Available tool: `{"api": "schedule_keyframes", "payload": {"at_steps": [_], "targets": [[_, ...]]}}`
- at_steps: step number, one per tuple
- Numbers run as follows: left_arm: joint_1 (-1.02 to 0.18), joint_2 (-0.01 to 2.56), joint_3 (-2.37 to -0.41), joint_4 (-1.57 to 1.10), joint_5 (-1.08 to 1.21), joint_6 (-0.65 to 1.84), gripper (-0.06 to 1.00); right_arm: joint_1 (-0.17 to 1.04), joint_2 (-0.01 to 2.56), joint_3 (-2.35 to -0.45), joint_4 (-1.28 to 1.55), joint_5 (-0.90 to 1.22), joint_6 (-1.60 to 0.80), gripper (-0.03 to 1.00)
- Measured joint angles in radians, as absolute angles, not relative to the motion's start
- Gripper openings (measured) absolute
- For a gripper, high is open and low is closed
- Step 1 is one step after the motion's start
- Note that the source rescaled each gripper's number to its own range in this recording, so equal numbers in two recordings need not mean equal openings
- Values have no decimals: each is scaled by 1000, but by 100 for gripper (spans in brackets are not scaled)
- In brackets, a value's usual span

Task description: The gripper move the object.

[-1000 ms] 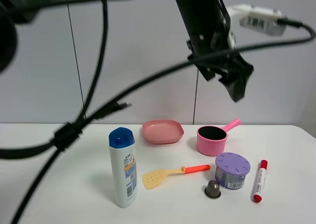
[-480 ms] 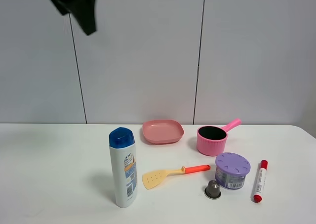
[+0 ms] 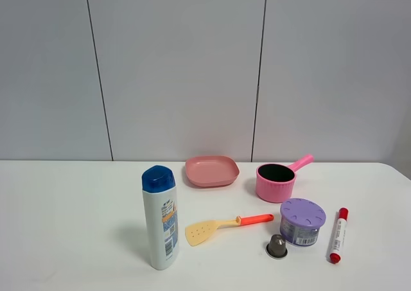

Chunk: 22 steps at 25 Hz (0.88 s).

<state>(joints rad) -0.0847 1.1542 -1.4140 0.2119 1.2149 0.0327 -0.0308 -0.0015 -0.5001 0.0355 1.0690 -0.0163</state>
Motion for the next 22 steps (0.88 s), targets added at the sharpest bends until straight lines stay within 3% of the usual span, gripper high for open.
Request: {"api": "schedule_keyframes", "payload": {"at_steps": [6, 16, 22], "targets": [[1, 888, -1162, 149, 1215, 14, 80, -31, -1, -500, 35, 1069, -16, 100], [8, 374, -712, 56, 1208, 0, 80, -31, -1, -500, 35, 1069, -16, 100], [8, 131, -578, 15, 1153, -5, 80, -31, -1, -500, 35, 1069, -16, 100]]}}
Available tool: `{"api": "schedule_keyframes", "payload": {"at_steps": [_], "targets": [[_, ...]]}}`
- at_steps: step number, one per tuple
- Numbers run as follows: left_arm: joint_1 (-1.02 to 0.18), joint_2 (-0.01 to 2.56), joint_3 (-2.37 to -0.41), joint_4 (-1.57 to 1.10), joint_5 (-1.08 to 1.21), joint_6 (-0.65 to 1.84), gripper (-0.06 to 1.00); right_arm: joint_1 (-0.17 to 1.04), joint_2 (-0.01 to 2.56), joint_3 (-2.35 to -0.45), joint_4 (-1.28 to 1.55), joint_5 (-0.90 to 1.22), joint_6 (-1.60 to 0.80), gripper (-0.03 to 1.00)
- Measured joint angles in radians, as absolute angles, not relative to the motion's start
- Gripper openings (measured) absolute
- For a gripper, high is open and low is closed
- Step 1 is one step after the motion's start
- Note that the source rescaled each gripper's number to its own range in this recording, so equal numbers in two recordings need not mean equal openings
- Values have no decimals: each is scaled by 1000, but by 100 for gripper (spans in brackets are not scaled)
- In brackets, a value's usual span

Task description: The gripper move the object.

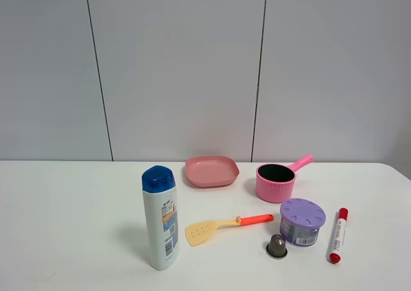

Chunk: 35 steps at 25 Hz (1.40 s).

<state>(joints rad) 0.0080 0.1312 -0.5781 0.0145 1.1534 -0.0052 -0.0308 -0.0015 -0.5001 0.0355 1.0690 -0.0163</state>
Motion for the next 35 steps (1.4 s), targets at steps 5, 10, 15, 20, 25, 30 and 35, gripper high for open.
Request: {"api": "schedule_keyframes", "payload": {"at_steps": [5, 10, 15, 20, 25, 30, 35], "targets": [[8, 0, -516, -10, 1078, -23, 80, -31, -1, -500, 35, 1069, -16, 100], [8, -4, -507, -21, 1061, -19, 80, -31, -1, -500, 35, 1069, -16, 100], [8, -6, -507, -24, 1059, -18, 80, -31, -1, -500, 35, 1069, -16, 100], [11, -6, -507, -24, 1059, -16, 80, -31, -1, -500, 35, 1069, -16, 100], [130, -6, -507, -27, 1059, -13, 80, -31, -1, -500, 35, 1069, -16, 100], [189, -6, -507, -61, 1059, 32, 80, -31, -1, -500, 35, 1069, -16, 100], [189, -6, -507, -64, 1059, 38, 80, -31, -1, -500, 35, 1069, -16, 100]]}}
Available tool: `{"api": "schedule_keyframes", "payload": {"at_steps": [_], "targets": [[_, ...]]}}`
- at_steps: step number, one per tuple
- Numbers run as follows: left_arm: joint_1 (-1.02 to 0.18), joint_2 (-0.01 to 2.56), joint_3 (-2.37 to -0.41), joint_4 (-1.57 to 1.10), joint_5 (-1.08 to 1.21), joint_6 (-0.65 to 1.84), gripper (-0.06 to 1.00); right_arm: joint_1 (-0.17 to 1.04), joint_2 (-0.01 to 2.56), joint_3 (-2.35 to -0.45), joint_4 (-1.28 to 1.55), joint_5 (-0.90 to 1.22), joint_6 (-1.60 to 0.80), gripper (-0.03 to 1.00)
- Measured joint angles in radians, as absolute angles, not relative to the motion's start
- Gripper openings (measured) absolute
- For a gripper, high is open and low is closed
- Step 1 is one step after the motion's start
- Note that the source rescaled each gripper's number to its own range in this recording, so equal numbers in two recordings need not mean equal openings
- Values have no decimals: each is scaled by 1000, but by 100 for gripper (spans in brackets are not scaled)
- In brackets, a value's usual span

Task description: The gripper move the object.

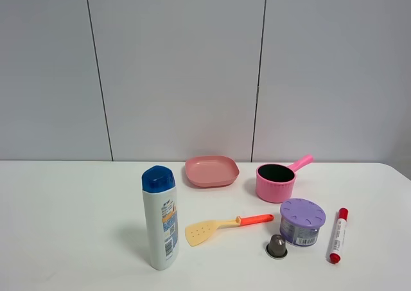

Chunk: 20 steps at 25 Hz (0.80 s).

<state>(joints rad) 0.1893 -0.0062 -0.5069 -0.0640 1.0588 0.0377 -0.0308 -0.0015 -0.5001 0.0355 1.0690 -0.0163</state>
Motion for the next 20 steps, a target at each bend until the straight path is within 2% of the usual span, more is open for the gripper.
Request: {"api": "schedule_keyframes", "payload": {"at_steps": [20], "targets": [[189, -6, -507, -65, 1059, 40, 80, -31, -1, -500, 35, 1069, -16, 100]]}}
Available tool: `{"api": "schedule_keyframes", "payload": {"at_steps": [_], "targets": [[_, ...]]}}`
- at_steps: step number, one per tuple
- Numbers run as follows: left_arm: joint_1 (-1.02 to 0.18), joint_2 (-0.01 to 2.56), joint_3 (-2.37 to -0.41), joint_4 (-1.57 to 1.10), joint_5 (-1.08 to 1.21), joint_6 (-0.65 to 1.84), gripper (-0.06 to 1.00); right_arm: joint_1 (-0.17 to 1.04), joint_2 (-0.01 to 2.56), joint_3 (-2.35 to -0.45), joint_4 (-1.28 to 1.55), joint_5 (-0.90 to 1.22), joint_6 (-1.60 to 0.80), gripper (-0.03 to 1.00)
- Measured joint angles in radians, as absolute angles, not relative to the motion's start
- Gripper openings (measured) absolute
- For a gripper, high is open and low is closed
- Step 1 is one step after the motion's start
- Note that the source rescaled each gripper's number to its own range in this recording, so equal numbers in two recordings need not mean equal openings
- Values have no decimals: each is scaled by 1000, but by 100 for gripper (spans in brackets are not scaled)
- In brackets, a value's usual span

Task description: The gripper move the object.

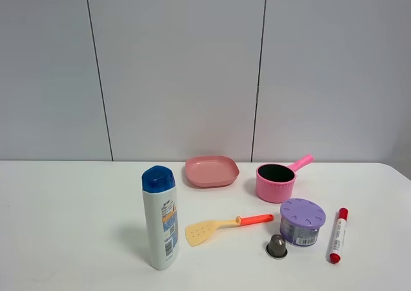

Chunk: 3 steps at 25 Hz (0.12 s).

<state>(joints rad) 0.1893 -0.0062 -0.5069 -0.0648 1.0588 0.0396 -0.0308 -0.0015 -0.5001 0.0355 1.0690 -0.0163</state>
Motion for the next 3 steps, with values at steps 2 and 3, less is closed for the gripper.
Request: {"api": "schedule_keyframes", "payload": {"at_steps": [2, 3], "targets": [[189, -6, -507, -65, 1059, 40, 80, -31, -1, -500, 35, 1069, -16, 100], [189, -6, -507, -65, 1059, 40, 80, -31, -1, -500, 35, 1069, -16, 100]]}}
